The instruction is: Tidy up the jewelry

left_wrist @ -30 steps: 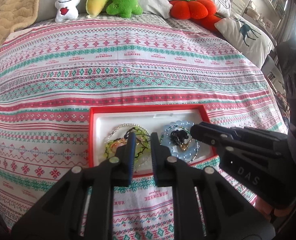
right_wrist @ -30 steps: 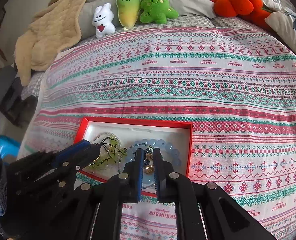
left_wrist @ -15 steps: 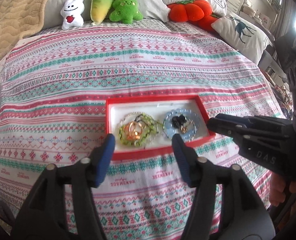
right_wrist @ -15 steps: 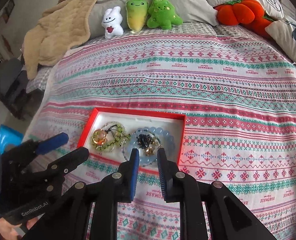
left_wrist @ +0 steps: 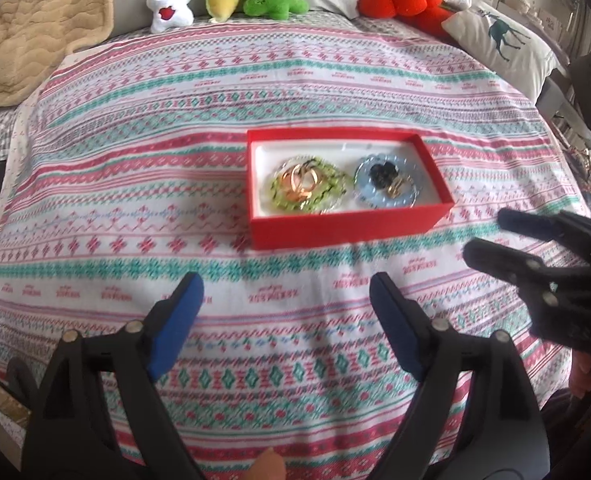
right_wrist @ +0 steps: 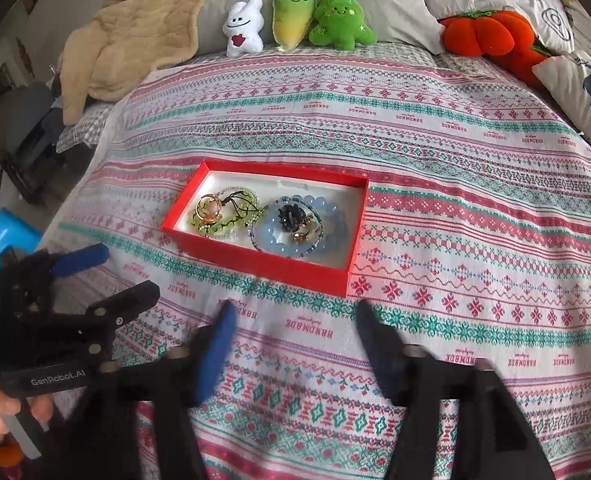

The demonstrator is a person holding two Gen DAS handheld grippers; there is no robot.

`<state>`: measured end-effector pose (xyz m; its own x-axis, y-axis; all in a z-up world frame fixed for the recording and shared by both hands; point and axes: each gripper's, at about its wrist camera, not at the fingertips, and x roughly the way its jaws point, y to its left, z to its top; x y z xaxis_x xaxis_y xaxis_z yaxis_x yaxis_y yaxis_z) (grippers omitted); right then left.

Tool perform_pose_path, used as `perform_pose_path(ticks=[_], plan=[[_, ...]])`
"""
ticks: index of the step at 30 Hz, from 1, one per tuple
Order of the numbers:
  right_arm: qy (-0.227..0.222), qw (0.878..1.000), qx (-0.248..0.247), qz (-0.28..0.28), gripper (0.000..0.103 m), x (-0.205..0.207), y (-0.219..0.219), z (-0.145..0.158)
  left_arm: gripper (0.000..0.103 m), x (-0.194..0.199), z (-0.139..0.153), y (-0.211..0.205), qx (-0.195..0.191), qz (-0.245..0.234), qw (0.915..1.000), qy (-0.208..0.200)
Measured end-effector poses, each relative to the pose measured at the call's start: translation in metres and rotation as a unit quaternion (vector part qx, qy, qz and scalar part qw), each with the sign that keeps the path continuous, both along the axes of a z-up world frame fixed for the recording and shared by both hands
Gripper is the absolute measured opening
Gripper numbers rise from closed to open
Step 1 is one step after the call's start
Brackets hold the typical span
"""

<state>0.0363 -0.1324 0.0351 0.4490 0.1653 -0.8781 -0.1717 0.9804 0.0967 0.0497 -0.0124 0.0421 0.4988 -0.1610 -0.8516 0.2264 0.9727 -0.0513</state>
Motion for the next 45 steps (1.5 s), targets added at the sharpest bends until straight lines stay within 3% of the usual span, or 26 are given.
perform_pose_path(ticks=[2,5,8,13,45], plan=[[0.002,1.000,-0.005,0.001,0.070,-0.004,0.000,0.000,0.097,-0.006,-0.001,0.002,0.008,0.005,1.0000,-0.002],[0.009,1.000,-0.009,-0.003,0.074,-0.011,-0.001,-0.002,0.102,-0.011,-0.002,0.003,0.027,0.012,0.9995,-0.009],[0.022,0.999,-0.029,-0.019,0.083,-0.015,-0.002,-0.007,0.102,-0.016,-0.005,0.004,0.036,0.017,0.9991,-0.012],[0.026,0.998,-0.054,-0.030,0.086,-0.021,0.001,-0.013,0.103,-0.022,-0.007,0.009,0.025,0.032,0.9992,-0.009],[0.053,0.997,-0.054,-0.028,0.086,-0.019,0.005,-0.027,0.103,-0.023,-0.014,0.002,0.024,0.038,0.9990,0.000]])
